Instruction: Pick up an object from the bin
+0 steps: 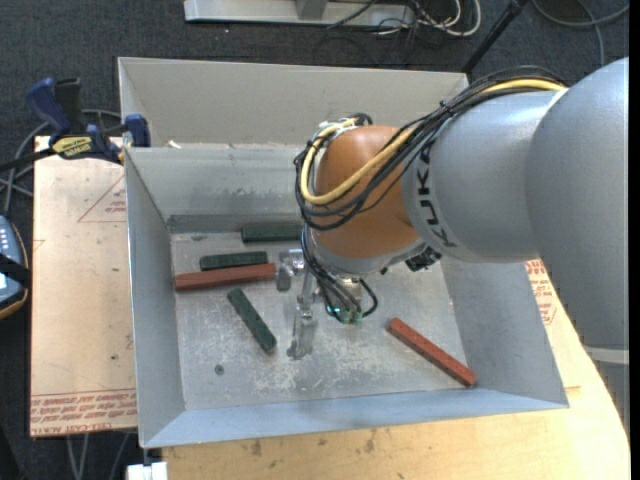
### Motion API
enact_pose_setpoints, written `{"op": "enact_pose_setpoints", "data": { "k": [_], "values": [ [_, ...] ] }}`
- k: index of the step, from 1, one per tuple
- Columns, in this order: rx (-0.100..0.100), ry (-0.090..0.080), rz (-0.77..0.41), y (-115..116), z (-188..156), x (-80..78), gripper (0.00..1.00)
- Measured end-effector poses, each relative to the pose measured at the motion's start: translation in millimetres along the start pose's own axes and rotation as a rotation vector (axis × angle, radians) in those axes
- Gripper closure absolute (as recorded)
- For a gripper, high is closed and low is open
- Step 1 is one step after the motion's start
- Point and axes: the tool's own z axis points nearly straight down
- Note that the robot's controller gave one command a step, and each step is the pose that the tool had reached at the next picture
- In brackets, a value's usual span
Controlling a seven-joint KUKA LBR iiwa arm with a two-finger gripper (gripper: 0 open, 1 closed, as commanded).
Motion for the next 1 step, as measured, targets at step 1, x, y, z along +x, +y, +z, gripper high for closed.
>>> {"op": "enact_pose_setpoints", "data": {
  "k": [1],
  "values": [
    [0.001,0.001,0.030,0.9,64.0,28.6,0.00]
  ]
}}
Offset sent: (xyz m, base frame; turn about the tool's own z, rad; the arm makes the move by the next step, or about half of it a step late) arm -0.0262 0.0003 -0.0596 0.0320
